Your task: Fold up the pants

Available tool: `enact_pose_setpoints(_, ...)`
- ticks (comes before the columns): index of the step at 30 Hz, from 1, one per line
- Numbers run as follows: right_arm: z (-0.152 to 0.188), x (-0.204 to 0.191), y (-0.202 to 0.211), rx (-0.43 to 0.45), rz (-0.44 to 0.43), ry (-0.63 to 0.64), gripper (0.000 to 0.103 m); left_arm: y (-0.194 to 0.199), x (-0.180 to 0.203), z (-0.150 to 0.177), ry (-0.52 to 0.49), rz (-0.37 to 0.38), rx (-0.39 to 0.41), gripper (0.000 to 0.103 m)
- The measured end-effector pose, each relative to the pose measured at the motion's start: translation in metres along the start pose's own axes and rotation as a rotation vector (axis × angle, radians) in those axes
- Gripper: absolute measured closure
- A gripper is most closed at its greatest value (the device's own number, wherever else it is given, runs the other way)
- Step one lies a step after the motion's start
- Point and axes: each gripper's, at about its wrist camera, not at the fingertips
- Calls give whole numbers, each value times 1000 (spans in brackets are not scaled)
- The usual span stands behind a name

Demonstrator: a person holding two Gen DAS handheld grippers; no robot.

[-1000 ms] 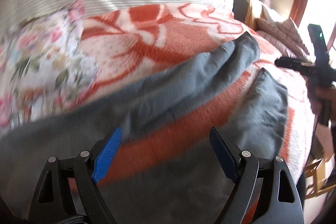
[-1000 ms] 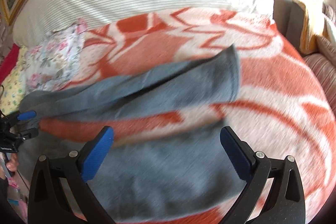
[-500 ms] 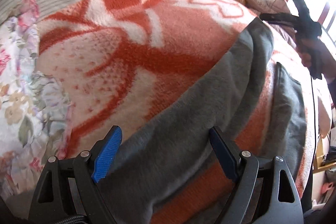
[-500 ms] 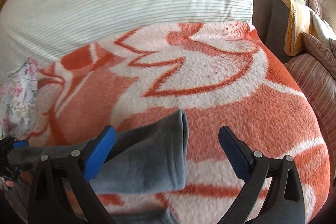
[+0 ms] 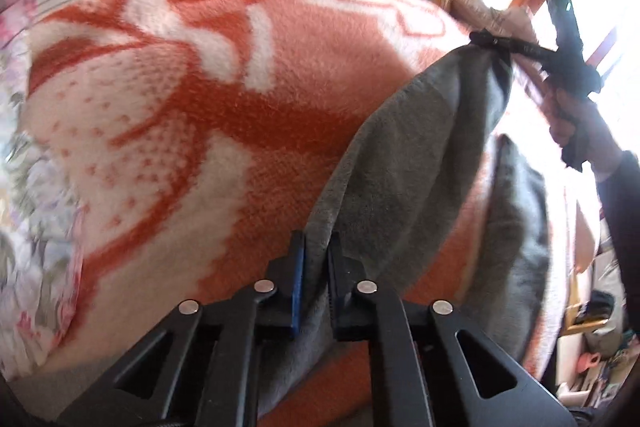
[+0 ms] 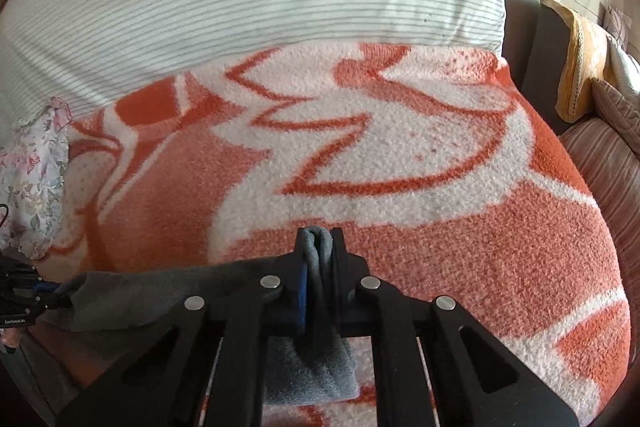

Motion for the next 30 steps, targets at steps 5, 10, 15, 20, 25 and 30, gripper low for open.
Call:
enact_pose_setpoints(5, 5, -6, 30, 71, -74, 2, 93, 43, 15, 29, 6, 59, 57, 97)
enact_pose_setpoints(10, 32, 0, 52, 116, -186, -9, 93, 71, 41, 71, 13, 92, 72, 97)
enact_pose_setpoints(15, 68, 17, 70, 139, -289, -4, 93, 88, 71, 107, 41, 151, 98, 97)
enact_pose_setpoints(20, 98, 30, 78, 131, -327, 27, 93, 93, 99, 133, 41, 139, 102, 97)
enact_pose_setpoints(25, 105, 31, 84, 146, -333, 78, 93, 81, 114, 150, 48, 129, 99, 97)
enact_pose_setpoints(30, 71, 16, 98, 254, -398, 135, 93, 69, 119, 158, 83, 127, 93, 97)
Point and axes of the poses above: each gripper's, at about its wrist camera, not at the fingertips, and y roughly against the way its jaws point, x to its right, z to its underside, and after that the axes turned 1 degree about x, right-handed
